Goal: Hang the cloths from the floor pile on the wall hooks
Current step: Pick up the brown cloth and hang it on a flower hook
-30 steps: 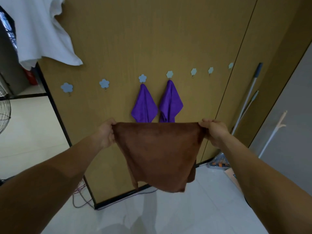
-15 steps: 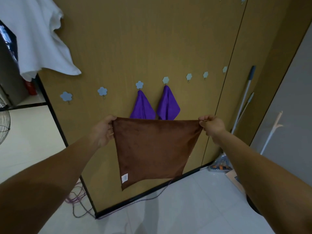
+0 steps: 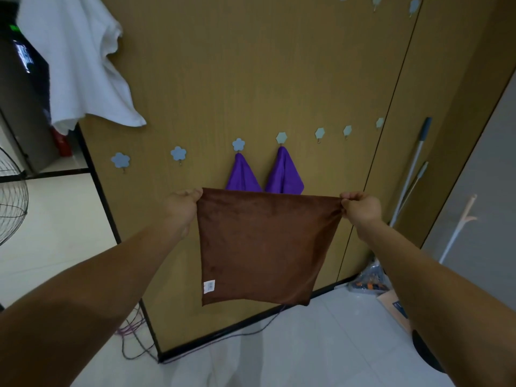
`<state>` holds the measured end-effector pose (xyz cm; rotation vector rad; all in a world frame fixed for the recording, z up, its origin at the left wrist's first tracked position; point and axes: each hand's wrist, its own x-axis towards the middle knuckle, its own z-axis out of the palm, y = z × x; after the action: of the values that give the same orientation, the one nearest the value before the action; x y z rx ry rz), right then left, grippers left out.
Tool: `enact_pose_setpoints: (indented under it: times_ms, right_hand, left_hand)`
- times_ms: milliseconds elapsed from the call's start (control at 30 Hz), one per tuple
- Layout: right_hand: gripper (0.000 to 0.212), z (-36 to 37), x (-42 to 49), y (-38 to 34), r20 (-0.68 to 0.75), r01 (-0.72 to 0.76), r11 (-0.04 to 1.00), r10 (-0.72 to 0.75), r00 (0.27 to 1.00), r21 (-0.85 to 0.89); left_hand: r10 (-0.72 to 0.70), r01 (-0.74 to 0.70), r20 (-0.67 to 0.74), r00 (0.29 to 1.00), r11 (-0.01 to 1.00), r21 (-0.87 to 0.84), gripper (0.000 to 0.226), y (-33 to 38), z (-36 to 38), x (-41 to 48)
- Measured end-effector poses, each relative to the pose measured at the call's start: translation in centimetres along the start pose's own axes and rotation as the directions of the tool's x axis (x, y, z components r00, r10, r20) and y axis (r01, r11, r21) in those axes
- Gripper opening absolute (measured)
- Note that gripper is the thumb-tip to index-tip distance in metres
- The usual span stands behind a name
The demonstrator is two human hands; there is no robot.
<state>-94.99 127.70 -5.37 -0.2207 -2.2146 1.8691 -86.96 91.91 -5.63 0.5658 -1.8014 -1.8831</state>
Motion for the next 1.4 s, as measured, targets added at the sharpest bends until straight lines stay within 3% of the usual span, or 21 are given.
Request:
enact_pose_setpoints:
  times_ms: [67,200,367,467,633,733,833,900,1033,1100,1200,1300,1400]
  right_hand:
    - [0.022,-0.2,-0.1,-0.1,0.026,0.034,0.998,-0.033,0.999,-0.044]
    - [0.054,-0.2,-0.6,-0.6,0.161,0.131,0.964,-0.094,0.983,-0.232]
    - [0.011,0.1,-0.9,-0.9,0.084,0.196,0.909,-0.177,0.981,-0.369]
    - [0.015,0.9,-1.1,-1.5,0.090,0.202,0.930,-0.183,0.979,-0.306]
    - [0.018,3.1,-1.4,-2.6,0.039,0.105,0.994,-0.107,0.994,0.043]
    - [0.015,4.3,-1.6,-3.1,0.087,0.111,0.994,-0.112,0.990,0.018]
    - [0.013,4.8,-1.7,-3.3,0.238,0.151,0.988,-0.140,0.961,-0.029]
    - [0.015,4.8,-1.8,-3.3,0.381,0.185,0.983,-0.169,0.909,-0.007]
    - [0.043,4.4,-1.7,-2.9,0.645,0.296,0.952,-0.181,0.742,-0.074]
    - [0.036,4.7,-1.5,-2.5,0.694,0.329,0.943,-0.198,0.692,-0.059]
    - [0.020,6.1,-1.5,-1.8,0.693,0.313,0.950,-0.225,0.685,0.000]
    - [0.022,8.1,-1.8,-1.7,0.663,0.354,0.935,-0.265,0.700,-0.001]
    - [0.026,10.7,-2.5,-2.0,0.647,0.375,0.927,-0.301,0.701,0.026]
  left_hand:
    - [0.014,-0.015,-0.015,1.000,1.000,-0.015,0.021,-0.1,0.0,0.0]
    - [0.031,-0.031,0.000,1.000,0.996,-0.088,0.025,0.2,-0.2,-0.4]
    - [0.090,-0.103,-0.085,0.992,0.981,-0.165,0.014,1.2,0.3,-1.3]
    - [0.116,-0.138,-0.136,0.984,0.976,-0.166,0.019,2.0,0.7,-1.8]
    - [0.127,-0.156,-0.168,0.977,0.973,-0.172,0.008,2.9,1.2,-2.9]
    - [0.173,-0.181,-0.171,0.970,0.983,-0.029,0.009,3.2,1.4,-3.3]
    - [0.202,-0.178,-0.147,0.968,0.971,0.160,0.020,3.3,1.3,-3.5]
    - [0.208,-0.174,-0.113,0.972,0.952,0.253,0.028,3.2,1.1,-3.7]
    - [0.192,-0.162,-0.071,0.979,0.938,0.307,0.038,2.9,0.4,-4.5]
    - [0.107,-0.108,0.017,0.994,0.954,0.281,0.056,2.7,-0.1,-5.0]
    - [0.061,-0.146,0.248,0.967,0.928,0.344,0.064,2.4,-1.0,-6.3]
    - [-0.031,-0.262,0.409,0.912,0.723,0.639,0.066,2.4,-1.9,-6.2]
    - [-0.127,-0.271,0.452,0.883,0.649,0.711,0.043,1.9,-2.6,-5.1]
